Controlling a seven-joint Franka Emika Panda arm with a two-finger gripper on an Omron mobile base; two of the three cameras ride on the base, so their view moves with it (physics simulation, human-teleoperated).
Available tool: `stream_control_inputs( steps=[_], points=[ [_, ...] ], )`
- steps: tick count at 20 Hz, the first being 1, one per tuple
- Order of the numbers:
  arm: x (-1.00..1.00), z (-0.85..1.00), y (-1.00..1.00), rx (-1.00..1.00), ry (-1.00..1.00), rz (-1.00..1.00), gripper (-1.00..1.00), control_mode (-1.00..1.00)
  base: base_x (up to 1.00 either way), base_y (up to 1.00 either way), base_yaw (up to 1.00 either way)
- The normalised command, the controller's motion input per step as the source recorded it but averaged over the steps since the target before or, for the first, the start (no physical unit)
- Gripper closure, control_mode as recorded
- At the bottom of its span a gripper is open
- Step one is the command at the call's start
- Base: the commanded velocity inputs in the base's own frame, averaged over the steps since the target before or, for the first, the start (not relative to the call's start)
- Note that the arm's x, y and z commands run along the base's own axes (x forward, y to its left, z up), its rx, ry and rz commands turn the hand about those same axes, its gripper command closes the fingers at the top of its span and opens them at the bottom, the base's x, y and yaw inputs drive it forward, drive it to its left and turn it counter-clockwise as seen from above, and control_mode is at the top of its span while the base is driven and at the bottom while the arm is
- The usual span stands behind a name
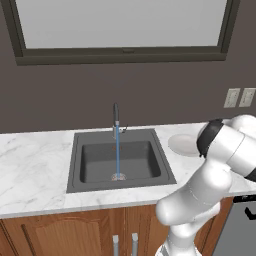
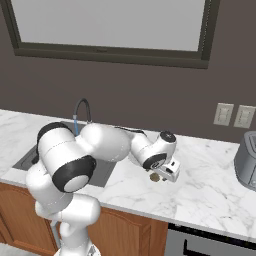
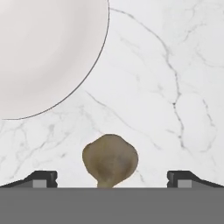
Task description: Turn on the sink faucet. Then move the garlic from the counter to the sink. Turn off the sink. Move the vegetable from the sink to the pot next to the stove. Finally move the pot to the front right burner.
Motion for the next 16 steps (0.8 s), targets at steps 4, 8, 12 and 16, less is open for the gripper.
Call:
stream_control_inputs(
  steps=[4, 8, 12, 16],
  points=[
    [0.02, -0.21, -0.02, 0.00, 0.01, 0.00, -1.00, -1.00, 0.00, 0.00, 0.00],
    [0.00, -0.10, 0.00, 0.00, 0.00, 0.00, -1.00, -1.00, 0.00, 0.00, 0.00],
    [0.00, -0.12, 0.01, 0.00, 0.01, 0.00, -1.00, -1.00, 0.00, 0.00, 0.00],
    [0.00, -0.13, 0.01, 0.00, 0.01, 0.00, -1.00, -1.00, 0.00, 0.00, 0.00]
  ],
)
